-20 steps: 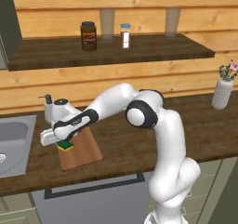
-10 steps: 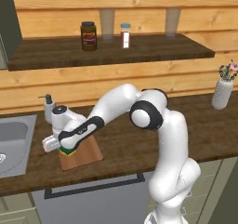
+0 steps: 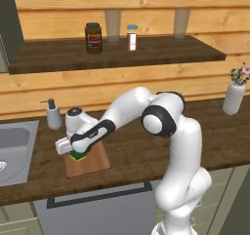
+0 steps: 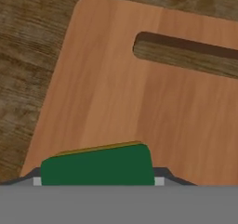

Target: Pick up the sponge from the counter and clean the cutting board by briefly scrubbing or pressing down on the cutting board. Once finished, release the sponge.

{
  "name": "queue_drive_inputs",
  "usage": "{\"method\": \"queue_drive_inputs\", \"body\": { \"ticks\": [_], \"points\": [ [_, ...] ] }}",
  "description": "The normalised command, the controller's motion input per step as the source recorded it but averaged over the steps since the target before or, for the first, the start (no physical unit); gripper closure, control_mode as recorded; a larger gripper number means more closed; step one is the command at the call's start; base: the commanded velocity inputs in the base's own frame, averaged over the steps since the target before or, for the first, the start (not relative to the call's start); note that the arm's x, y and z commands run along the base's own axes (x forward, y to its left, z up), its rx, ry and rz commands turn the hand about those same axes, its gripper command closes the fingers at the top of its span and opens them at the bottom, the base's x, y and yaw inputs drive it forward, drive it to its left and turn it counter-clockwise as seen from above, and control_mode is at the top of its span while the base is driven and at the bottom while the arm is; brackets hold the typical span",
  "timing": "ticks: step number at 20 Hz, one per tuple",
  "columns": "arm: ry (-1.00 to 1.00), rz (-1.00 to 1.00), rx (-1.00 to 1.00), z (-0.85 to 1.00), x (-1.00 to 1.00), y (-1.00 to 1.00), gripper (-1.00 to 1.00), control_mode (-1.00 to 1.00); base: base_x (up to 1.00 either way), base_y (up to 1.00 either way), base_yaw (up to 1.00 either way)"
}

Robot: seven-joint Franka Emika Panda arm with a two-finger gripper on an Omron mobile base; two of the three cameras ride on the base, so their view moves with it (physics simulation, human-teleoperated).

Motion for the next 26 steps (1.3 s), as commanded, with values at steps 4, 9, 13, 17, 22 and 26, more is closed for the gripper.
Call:
{"method": "queue_drive_inputs", "body": {
  "ticks": [4,9,13,17,22,26],
  "points": [
    [0.0,-0.03,0.11,-0.23,0.07,-0.89,1.0,-1.0,0.0,0.0,0.0],
    [0.0,0.0,0.13,-0.26,0.0,-0.86,1.0,-1.0,0.0,0.0,0.0],
    [0.0,0.0,0.1,-0.37,0.0,-0.72,1.0,-1.0,0.0,0.0,0.0],
    [0.0,0.0,0.03,-0.44,-0.09,-0.64,1.0,-1.0,0.0,0.0,0.0],
    [-0.02,0.06,-0.01,-0.44,-0.32,-0.53,1.0,-1.0,0.0,0.0,0.0],
    [0.0,0.09,-0.04,-0.4,-0.87,-0.11,1.0,-1.0,0.0,0.0,0.0]
  ]
}}
